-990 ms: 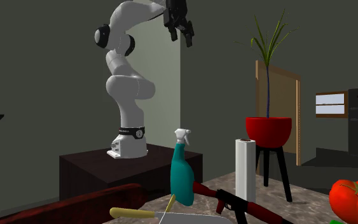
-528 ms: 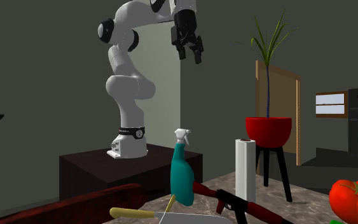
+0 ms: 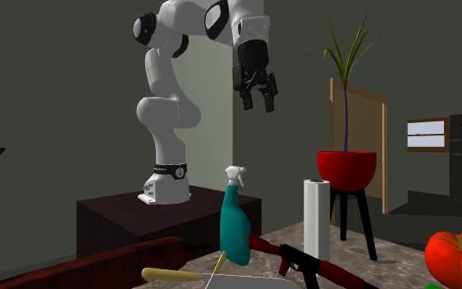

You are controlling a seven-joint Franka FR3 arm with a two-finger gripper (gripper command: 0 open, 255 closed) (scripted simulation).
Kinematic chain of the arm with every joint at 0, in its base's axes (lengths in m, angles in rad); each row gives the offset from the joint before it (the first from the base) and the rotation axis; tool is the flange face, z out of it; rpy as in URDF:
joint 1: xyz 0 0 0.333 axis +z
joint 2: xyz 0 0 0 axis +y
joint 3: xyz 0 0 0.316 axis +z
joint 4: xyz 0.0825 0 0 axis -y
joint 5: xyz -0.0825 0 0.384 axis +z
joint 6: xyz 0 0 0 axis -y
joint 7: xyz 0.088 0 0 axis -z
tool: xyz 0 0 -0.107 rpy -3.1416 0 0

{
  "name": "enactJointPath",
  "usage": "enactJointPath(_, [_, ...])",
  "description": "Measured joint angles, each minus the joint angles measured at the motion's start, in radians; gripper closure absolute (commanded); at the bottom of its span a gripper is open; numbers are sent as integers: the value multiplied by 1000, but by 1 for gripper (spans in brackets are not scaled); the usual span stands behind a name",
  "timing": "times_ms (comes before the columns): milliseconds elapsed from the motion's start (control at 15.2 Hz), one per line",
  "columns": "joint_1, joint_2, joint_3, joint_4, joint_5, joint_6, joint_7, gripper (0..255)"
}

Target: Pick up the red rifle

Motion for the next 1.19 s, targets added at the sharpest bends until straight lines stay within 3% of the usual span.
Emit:
enactJointPath(660, [-8, 364, -4, 43, 12, 305, 27, 0])
enactJointPath(1188, [-22, 684, -14, 185, 38, 469, 27, 0])
